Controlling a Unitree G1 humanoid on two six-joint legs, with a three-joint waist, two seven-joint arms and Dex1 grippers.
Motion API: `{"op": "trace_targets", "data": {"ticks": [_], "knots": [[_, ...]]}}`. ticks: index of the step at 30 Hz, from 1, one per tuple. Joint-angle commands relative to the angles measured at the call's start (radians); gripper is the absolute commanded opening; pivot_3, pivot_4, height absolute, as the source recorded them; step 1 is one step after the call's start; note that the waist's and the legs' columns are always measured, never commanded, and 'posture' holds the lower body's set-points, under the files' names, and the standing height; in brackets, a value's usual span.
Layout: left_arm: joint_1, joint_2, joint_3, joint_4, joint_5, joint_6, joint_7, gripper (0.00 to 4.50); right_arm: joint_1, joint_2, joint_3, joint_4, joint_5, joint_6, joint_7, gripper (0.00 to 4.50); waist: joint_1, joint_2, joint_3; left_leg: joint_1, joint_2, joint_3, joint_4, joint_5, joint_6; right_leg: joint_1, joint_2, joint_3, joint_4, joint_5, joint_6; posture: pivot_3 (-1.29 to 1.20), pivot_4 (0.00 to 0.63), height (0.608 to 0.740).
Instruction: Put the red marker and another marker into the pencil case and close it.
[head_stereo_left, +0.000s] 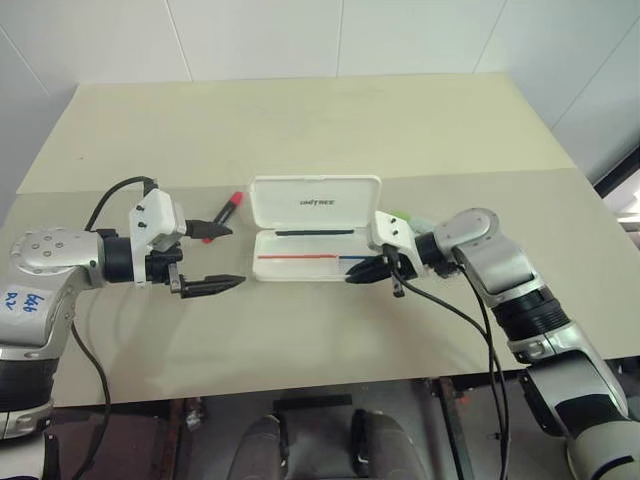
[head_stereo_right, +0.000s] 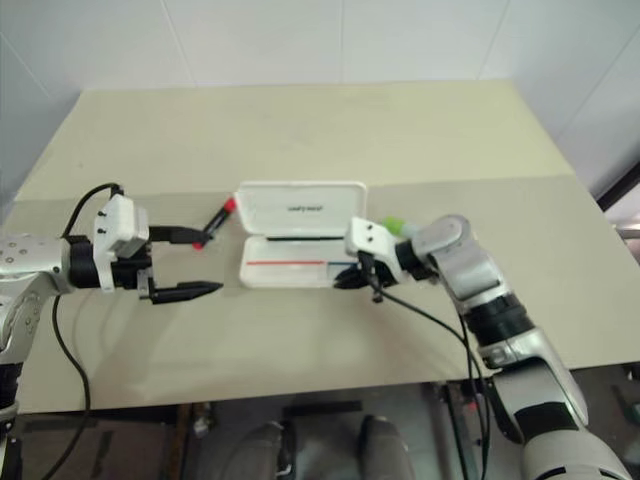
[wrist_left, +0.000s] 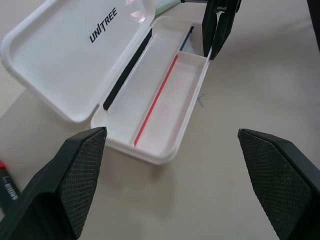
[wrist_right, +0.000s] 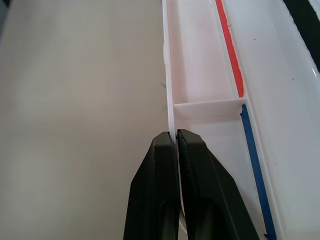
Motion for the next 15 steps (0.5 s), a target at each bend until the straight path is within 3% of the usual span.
{"op": "trace_targets", "data": {"ticks": [1,15], "knots": [[0.014,0.028,0.004,-0.058,-0.029,0.016,-0.024,4.5,0.006,-0.007,0.012,-0.074,0.028,0.003,0.028,0.02,0.001,0.0,0.0,0.0,0.0,0.0,0.0,0.0,0.0,0.0,0.0,0.0,0.0,0.0,0.0,0.0,0.15,0.74],[0.043,0.039,0.004,-0.082,-0.028,0.029,-0.023,4.5,0.013,0.032,0.064,-0.027,0.006,-0.034,-0.005,0.02,0.001,0.0,0.0,0.0,0.0,0.0,0.0,0.0,0.0,-0.001,0.0,0.0,0.0,0.0,0.0,0.0,0.15,0.74]]}}
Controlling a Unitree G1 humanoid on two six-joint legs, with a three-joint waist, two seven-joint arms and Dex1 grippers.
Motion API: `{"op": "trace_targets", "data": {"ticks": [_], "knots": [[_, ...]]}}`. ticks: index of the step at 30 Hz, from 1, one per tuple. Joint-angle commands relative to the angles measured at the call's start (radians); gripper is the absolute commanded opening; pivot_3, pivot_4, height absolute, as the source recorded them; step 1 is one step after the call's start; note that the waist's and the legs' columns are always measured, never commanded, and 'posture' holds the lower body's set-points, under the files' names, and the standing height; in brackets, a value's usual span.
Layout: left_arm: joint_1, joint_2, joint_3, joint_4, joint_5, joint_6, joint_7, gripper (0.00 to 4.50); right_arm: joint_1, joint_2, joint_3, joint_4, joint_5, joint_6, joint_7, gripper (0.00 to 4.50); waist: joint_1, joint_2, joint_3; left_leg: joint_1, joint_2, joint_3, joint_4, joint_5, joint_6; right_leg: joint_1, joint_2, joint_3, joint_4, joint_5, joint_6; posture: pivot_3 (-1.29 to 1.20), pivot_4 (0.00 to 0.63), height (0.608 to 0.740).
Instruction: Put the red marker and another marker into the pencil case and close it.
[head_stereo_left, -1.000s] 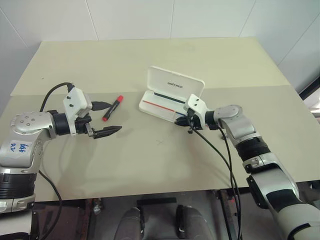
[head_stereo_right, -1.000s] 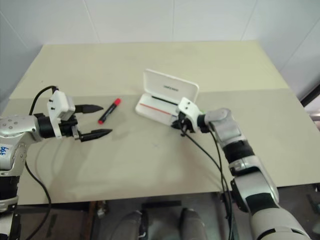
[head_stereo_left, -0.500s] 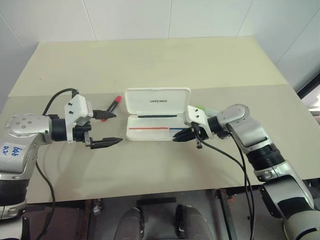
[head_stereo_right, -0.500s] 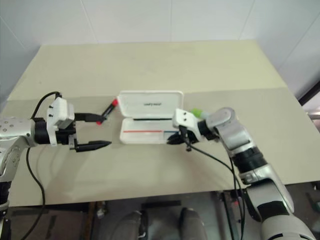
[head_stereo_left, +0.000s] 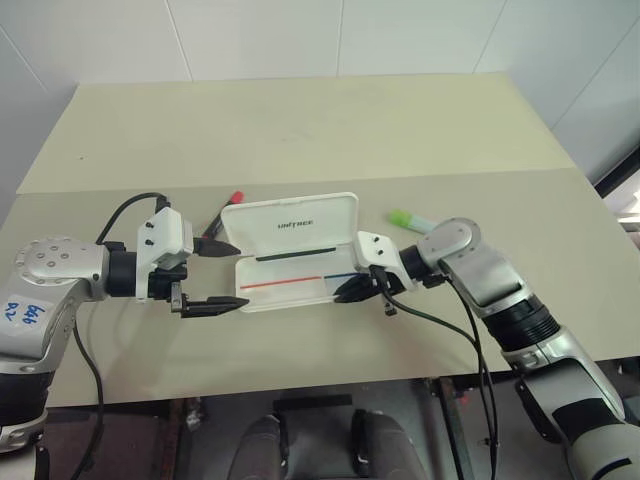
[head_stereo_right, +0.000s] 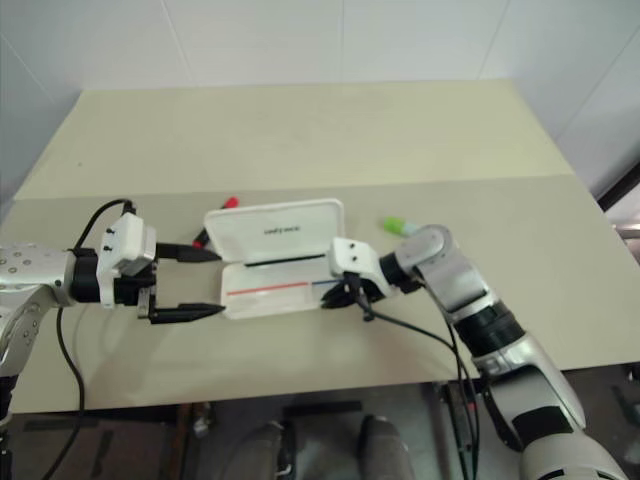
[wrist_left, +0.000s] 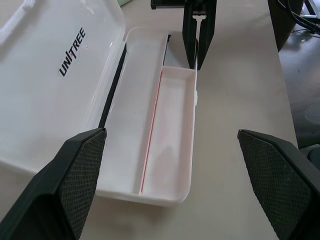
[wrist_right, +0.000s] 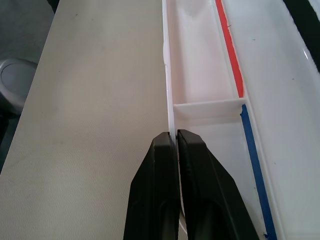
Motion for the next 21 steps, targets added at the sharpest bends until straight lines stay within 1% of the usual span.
{"op": "trace_targets", "data": {"ticks": [1,8,9,10,12,19,20,21], "knots": [[0.002,0.017,0.012,-0.025,-0.012,0.002,0.003,4.5,-0.003,0.01,-0.006,0.009,0.001,-0.027,-0.014,0.02,0.0,0.0,0.0,0.0,0.0,0.0,0.0,0.0,0.0,0.0,0.0,0.0,0.0,0.0,0.0,0.0,0.15,0.74],[0.002,0.016,0.007,-0.02,-0.005,-0.005,0.008,4.5,-0.007,0.019,0.007,0.055,-0.03,-0.064,-0.036,0.02,0.0,0.0,0.0,0.0,0.0,0.0,0.0,0.0,0.0,0.0,0.0,0.0,0.0,0.0,0.0,0.0,0.15,0.74],[0.001,0.016,0.006,-0.02,-0.005,-0.005,0.009,4.5,-0.007,0.019,0.007,0.056,-0.03,-0.064,-0.033,0.57,0.0,0.0,0.0,0.0,0.0,0.0,0.0,0.0,0.0,0.0,0.0,0.0,0.0,0.0,0.0,0.0,0.15,0.74],[0.001,0.015,0.006,-0.02,-0.005,-0.005,0.01,4.5,-0.007,0.018,0.006,0.057,-0.031,-0.064,-0.031,0.81,0.0,0.0,0.0,0.0,0.0,0.0,0.0,0.0,0.0,0.0,0.0,0.0,0.0,0.0,0.0,0.0,0.15,0.74],[0.002,0.015,0.005,-0.019,-0.004,-0.006,0.011,4.5,-0.007,0.017,0.004,0.058,-0.033,-0.065,-0.029,1.49,0.0,0.0,0.0,0.0,0.0,0.0,0.0,0.0,0.0,0.0,0.0,0.001,0.0,0.0,0.0,0.0,0.15,0.74],[-0.002,0.014,0.003,-0.011,0.0,-0.012,0.011,4.5,-0.011,0.008,-0.014,0.051,-0.026,-0.054,-0.032,3.93,0.0,0.0,0.0,0.0,0.0,0.0,0.0,0.0,0.0,0.0,0.0,0.001,0.0,0.0,0.0,0.0,0.15,0.74],[-0.004,0.014,0.003,-0.01,0.0,-0.013,0.011,4.5,-0.012,0.005,-0.019,0.046,-0.021,-0.047,-0.031,4.21,0.0,0.0,0.0,0.0,0.0,0.0,0.0,0.0,0.0,0.0,0.0,0.001,0.0,0.0,0.0,0.0,0.15,0.74],[-0.005,0.013,0.002,-0.009,0.001,-0.014,0.011,4.5,-0.012,0.003,-0.023,0.041,-0.016,-0.042,-0.03,4.21,0.0,0.0,0.0,0.0,0.0,0.0,0.0,0.0,0.0,0.0,0.0,0.001,0.0,0.0,0.0,0.0,0.15,0.74]]}}
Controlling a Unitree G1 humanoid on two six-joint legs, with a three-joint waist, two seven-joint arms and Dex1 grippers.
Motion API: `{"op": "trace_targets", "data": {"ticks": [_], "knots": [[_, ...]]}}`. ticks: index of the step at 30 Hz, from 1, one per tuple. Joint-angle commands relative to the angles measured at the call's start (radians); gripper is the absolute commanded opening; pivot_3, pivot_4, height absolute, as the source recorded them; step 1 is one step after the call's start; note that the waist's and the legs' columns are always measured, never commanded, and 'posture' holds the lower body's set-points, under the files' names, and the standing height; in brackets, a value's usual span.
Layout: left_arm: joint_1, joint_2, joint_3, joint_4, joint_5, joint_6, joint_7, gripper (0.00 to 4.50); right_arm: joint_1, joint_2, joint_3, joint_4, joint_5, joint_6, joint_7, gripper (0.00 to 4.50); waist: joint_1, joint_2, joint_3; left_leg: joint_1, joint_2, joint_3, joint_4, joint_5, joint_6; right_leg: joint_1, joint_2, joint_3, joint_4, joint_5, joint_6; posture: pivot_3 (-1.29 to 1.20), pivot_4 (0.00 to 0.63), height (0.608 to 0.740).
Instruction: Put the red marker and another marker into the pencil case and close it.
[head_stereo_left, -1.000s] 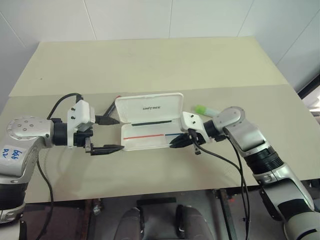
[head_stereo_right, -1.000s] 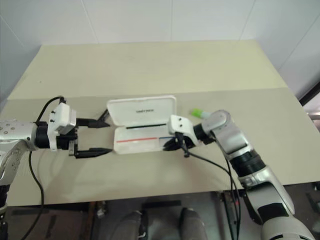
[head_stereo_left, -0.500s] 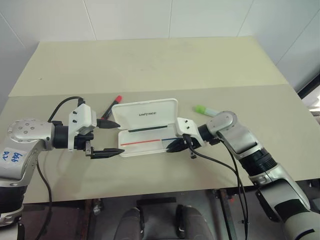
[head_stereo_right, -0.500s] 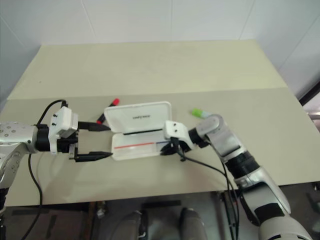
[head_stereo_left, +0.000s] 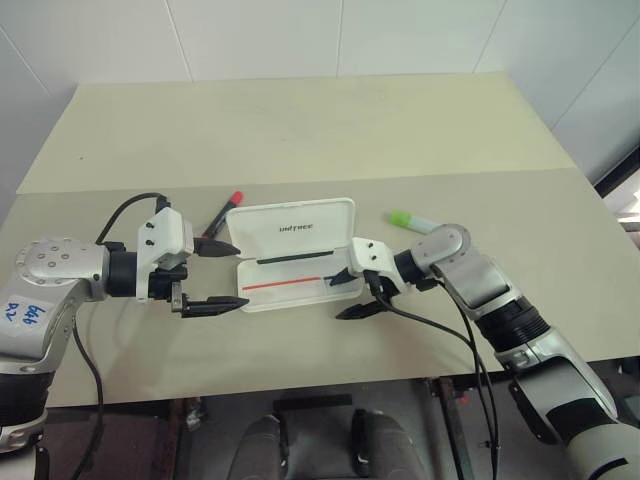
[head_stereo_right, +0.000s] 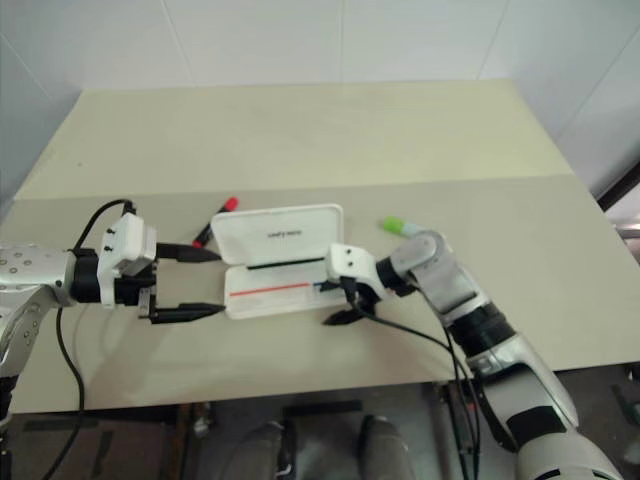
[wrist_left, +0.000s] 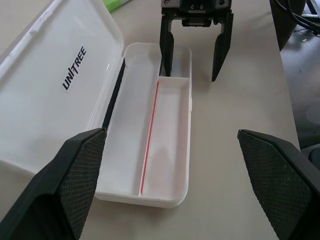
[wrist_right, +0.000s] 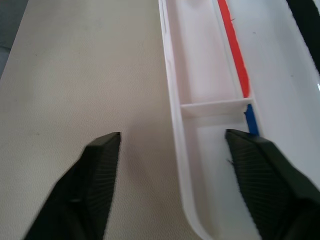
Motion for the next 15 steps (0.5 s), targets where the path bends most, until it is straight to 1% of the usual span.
{"op": "trace_targets", "data": {"ticks": [1,8,15], "knots": [[-0.007,0.012,0.003,-0.008,-0.002,-0.011,0.001,4.5,-0.012,-0.018,-0.04,-0.032,0.026,0.021,0.001,4.21,0.0,0.0,0.0,0.0,0.0,0.0,0.0,0.0,0.0,0.0,0.0,0.0,0.0,0.0,0.0,0.0,0.15,0.74],[-0.009,0.007,-0.001,-0.016,-0.009,-0.007,0.007,4.5,-0.002,-0.058,-0.065,-0.106,0.074,0.073,0.023,4.21,0.001,0.0,0.0,0.0,0.0,0.0,0.0,0.0,0.0,0.0,0.0,0.0,0.0,0.0,0.0,0.0,0.15,0.74],[-0.003,0.006,0.021,-0.057,-0.043,0.026,0.019,4.5,0.008,-0.12,-0.1,-0.254,0.196,0.208,0.076,4.21,0.002,0.0,0.0,0.0,0.0,0.0,0.0,0.0,0.0,0.0,0.0,0.0,0.0,0.0,0.0,0.0,0.15,0.74]]}}
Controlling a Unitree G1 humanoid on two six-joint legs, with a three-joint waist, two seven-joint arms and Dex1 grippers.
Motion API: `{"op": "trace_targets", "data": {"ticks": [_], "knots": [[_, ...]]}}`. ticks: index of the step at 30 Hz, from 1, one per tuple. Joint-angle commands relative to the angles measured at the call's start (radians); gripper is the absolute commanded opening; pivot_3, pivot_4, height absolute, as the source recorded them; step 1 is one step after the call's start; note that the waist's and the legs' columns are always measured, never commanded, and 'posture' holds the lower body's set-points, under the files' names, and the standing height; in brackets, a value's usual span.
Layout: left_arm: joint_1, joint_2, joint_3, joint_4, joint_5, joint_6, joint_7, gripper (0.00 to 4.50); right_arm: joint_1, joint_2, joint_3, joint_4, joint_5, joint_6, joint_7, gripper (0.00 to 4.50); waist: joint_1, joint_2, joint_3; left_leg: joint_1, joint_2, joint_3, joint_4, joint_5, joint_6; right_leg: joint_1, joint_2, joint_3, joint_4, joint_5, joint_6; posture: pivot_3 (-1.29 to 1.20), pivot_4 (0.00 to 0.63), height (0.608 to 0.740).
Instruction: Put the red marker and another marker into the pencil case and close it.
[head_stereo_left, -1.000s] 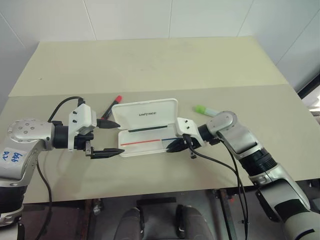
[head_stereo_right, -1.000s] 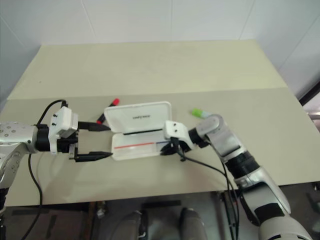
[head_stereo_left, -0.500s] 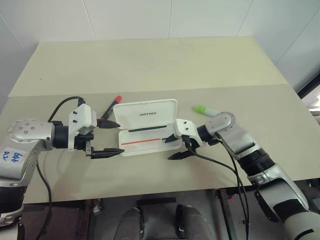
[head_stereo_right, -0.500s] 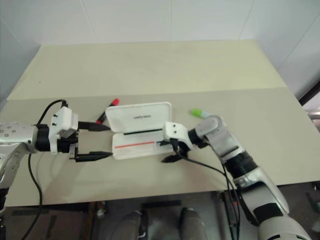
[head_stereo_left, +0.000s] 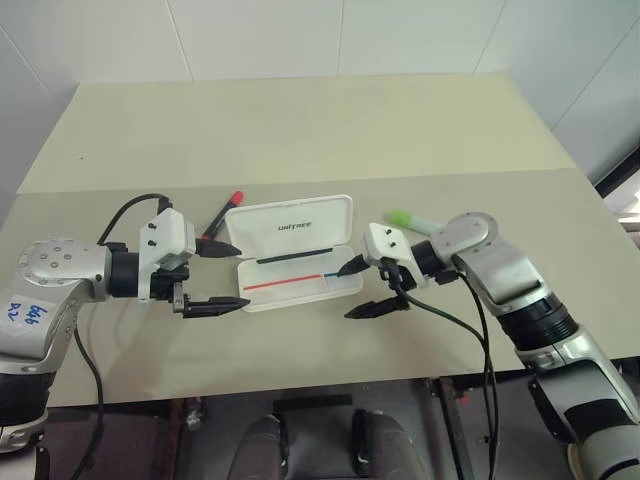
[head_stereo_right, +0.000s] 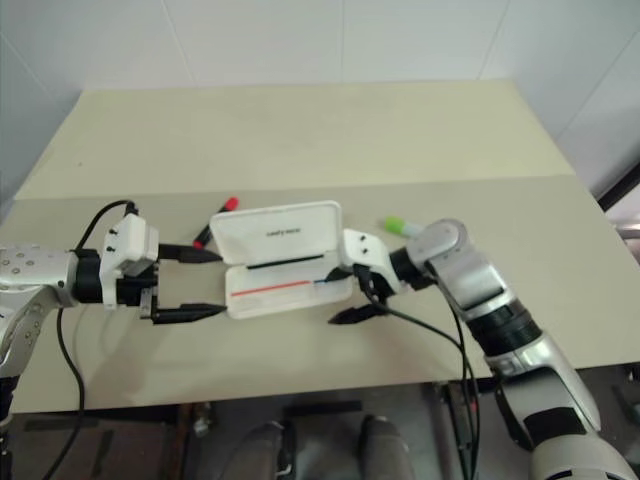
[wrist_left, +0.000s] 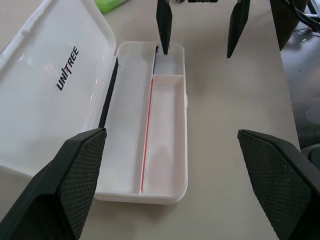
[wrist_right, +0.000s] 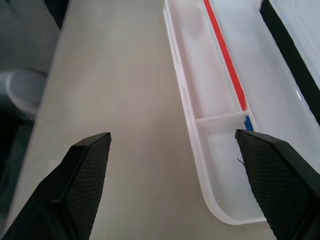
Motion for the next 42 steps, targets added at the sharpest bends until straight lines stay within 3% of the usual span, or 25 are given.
{"op": "trace_targets", "data": {"ticks": [1,9,14,23,34,42], "knots": [[-0.001,0.006,0.038,-0.06,-0.046,0.022,0.013,4.5,0.001,-0.03,-0.047,-0.09,0.074,0.062,0.024,4.21,0.0,0.0,0.0,0.0,0.0,0.0,0.0,0.0,0.0,0.0,0.0,0.0,0.0,0.0,0.0,0.0,0.15,0.74],[-0.043,-0.024,0.276,-0.144,-0.301,0.213,0.171,4.5,0.004,-0.099,-0.114,-0.17,0.168,0.153,0.006,4.21,0.0,0.0,0.0,0.0,0.0,-0.001,0.001,0.0,0.0,0.0,0.0,0.0,0.0,0.0,0.0,0.0,0.15,0.74],[0.004,-0.018,0.329,-0.123,-0.262,0.217,0.26,4.5,0.005,-0.118,-0.12,-0.181,0.189,0.166,-0.006,4.21,-0.001,0.0,0.0,0.0,0.0,0.0,0.001,0.0,0.0,0.0,0.0,0.001,0.001,0.0,0.0,0.0,0.15,0.74],[0.078,-0.025,0.229,-0.039,-0.068,0.13,0.372,4.5,-0.078,-0.152,-0.198,-0.155,0.212,0.176,-0.045,4.21,0.001,-0.001,0.0,0.0,0.0,0.0,0.0,-0.001,0.0,-0.001,0.0,0.001,0.0,0.0,0.0,0.0,0.15,0.74],[-0.093,-0.039,0.102,0.228,0.092,0.003,0.404,4.5,-0.219,-0.161,-0.268,-0.168,0.311,0.357,-0.127,4.21,0.001,-0.001,-0.001,-0.001,0.0,0.003,0.0,-0.001,0.0,-0.003,0.0,0.003,0.0,0.0,0.0,0.0,0.15,0.74],[-0.164,-0.096,0.037,0.325,0.161,-0.016,0.447,4.5,-0.236,-0.161,-0.268,-0.153,0.308,0.34,-0.156,4.21,0.001,-0.001,-0.001,-0.001,0.001,0.006,0.0,-0.002,0.001,-0.004,-0.001,0.004,0.001,0.0,0.0,0.0,0.15,0.74]]}}
